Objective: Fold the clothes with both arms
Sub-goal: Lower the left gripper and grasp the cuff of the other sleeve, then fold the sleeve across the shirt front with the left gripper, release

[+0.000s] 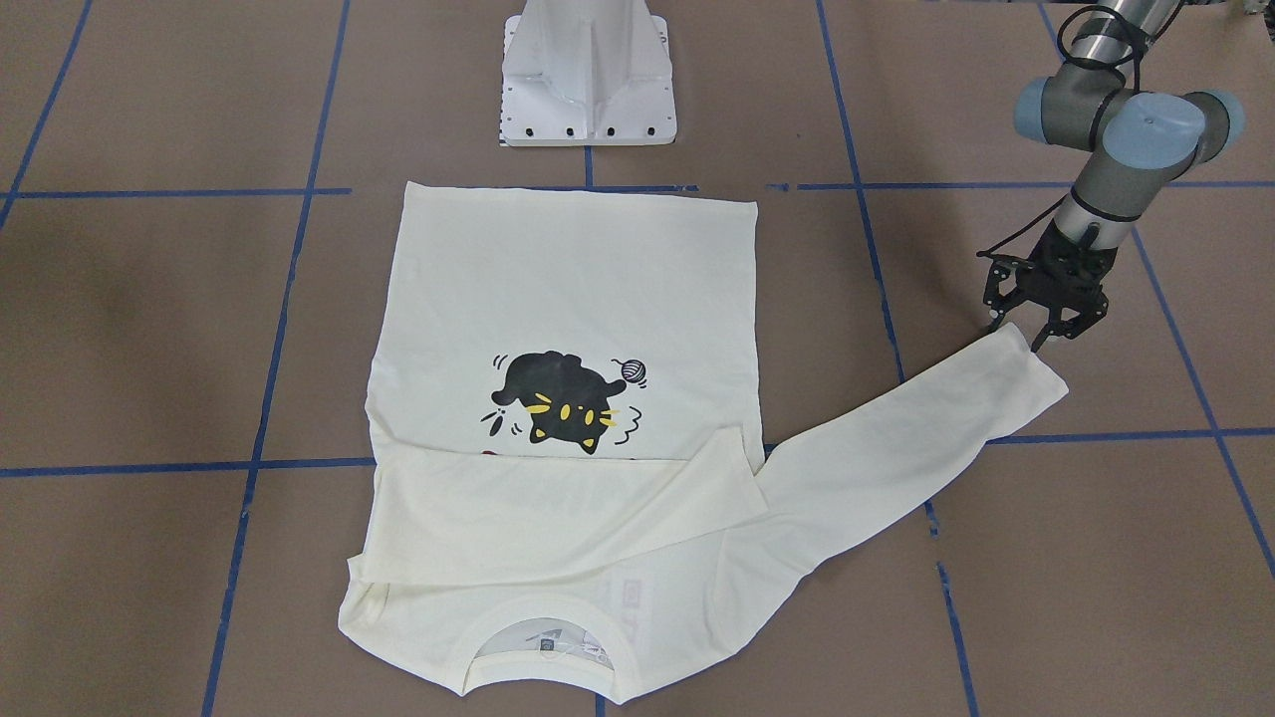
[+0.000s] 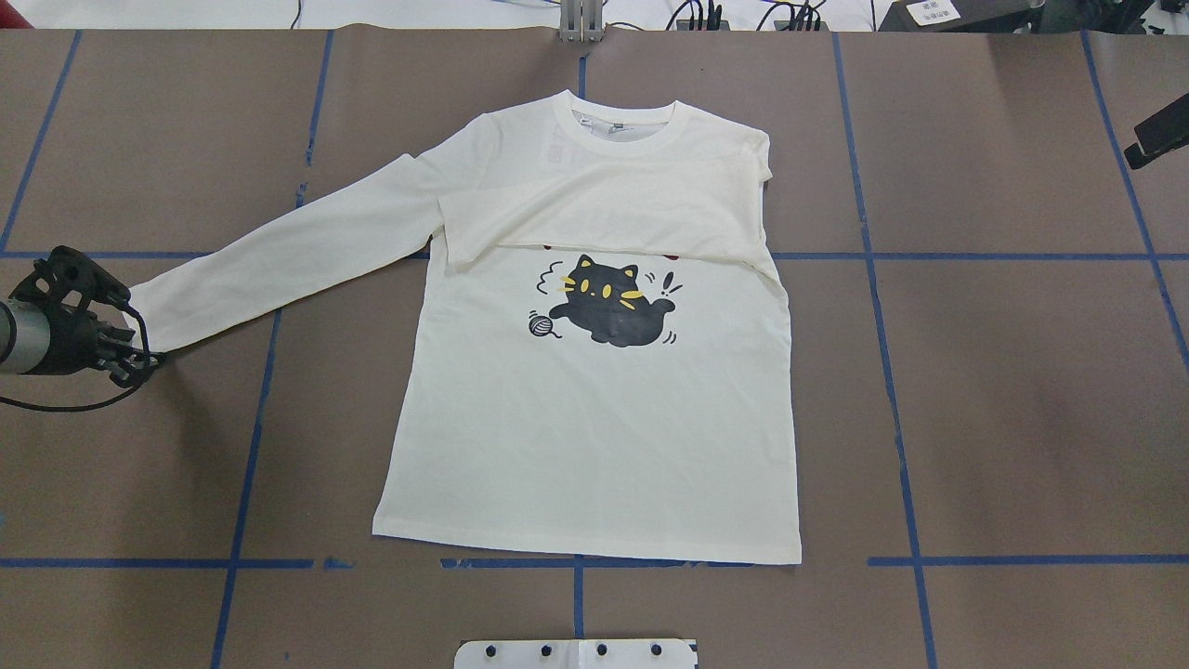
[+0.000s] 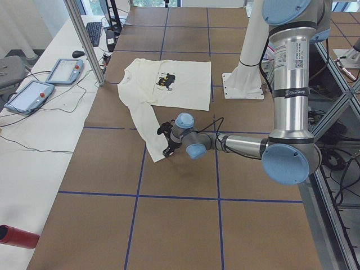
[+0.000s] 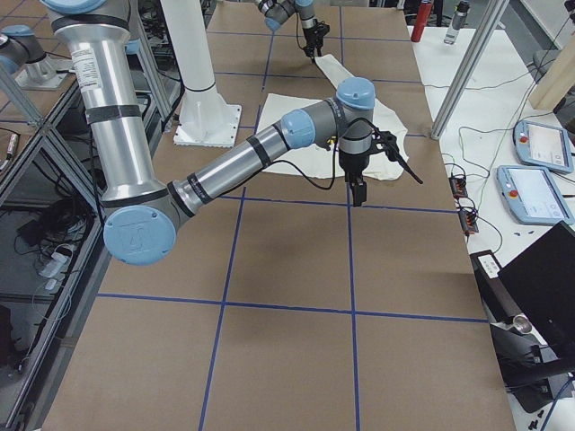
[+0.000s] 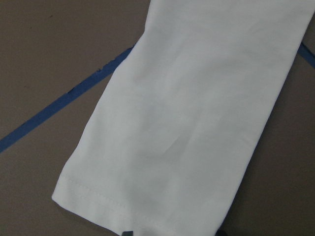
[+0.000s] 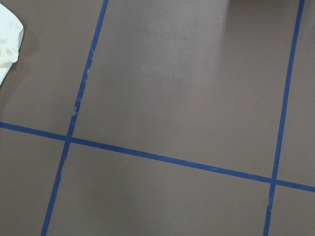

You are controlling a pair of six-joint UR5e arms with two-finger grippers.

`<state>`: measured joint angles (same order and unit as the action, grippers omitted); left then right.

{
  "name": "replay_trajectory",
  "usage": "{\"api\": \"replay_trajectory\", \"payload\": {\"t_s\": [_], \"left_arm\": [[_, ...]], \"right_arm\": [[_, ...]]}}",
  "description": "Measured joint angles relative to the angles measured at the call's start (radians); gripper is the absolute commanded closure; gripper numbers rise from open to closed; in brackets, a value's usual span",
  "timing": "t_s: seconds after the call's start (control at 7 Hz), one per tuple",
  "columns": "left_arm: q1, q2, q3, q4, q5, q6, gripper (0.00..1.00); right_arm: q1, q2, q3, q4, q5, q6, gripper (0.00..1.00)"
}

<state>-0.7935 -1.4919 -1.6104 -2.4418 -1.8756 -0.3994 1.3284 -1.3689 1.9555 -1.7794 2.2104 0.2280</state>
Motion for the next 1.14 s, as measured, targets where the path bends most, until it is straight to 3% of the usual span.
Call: {"api": "replay_trajectory", "payload": {"t_s": [0.14,0.71,1.0,1.14], "left_arm": [[0.0,0.001,-0.004,-0.002,-0.001,-0.001,0.99],[-0.012,0.004,-0.078,0.003,-0.003,-0.006,1.0],[-0.085,-0.103,-0.114,0.06,-0.003,-0.011,1.0],[-0.117,-0.209,-0.115,0.161,-0.003,-0.031,1.0]], "right_arm": [[0.0,0.001,0.0,0.0,0.0,0.0,0.0],[0.0,0.002,-0.001,0.0,0.0,0.0,0.0],[0.0,0.001,-0.002,0.0,0.0,-0.001,0.0],[0.0,0.001,-0.004,0.0,0.0,-0.001,0.0]]}}
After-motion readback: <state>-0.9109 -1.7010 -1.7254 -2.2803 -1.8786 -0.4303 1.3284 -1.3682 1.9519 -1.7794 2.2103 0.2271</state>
